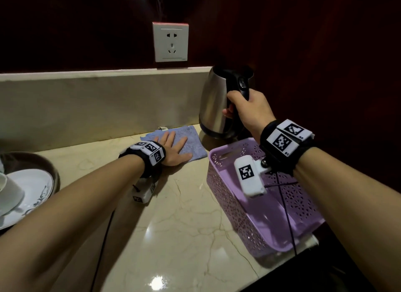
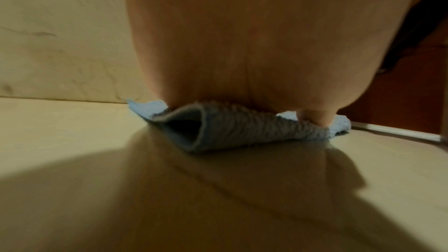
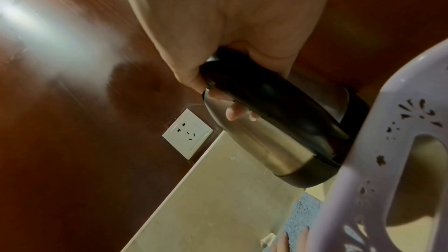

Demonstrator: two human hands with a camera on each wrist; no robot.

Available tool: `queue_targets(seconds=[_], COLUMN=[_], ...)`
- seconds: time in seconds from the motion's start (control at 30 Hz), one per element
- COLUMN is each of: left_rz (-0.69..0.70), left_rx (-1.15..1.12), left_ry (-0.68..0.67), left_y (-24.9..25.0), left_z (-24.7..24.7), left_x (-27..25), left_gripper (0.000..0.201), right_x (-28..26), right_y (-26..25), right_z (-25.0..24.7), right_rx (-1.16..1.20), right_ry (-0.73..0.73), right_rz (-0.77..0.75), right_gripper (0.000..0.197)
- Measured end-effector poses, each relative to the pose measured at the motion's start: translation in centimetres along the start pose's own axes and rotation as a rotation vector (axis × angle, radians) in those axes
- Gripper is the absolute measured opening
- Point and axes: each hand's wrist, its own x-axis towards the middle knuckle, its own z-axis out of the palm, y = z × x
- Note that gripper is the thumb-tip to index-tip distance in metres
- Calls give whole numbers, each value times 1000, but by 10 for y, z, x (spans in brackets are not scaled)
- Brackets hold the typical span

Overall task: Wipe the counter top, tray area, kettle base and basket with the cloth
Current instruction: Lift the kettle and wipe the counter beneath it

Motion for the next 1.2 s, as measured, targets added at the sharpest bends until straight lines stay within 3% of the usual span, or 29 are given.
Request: queue_targets(seconds=[0.5,0.73,0.93,1.03,1.13,1.2], left_rz=[87,23,265,281,216,275], left_rx=[21,-108,5,35,78,169], left_ry=[70,71,178,168,203,118], left_y=[52,67,78,74,74,81], left_z=[-15,-22,-42,-32,-41,-50], left_x=[48,78,59,52,42,33], left_gripper=[86,120,92,92,70,53], right_x=[1,4,8,9,11,11], right_y=[-15,-18,-15,-13,-12,-11], right_z=[-15,-24,-27,-26,-24,-23], right_rx=[30,56,64,74,57,57], right_ry=[9,3,-20,-38,-56,-59], right_rz=[-37,-26,-36,-50,-42,-45], right_gripper=[15,17,18,18,18,18])
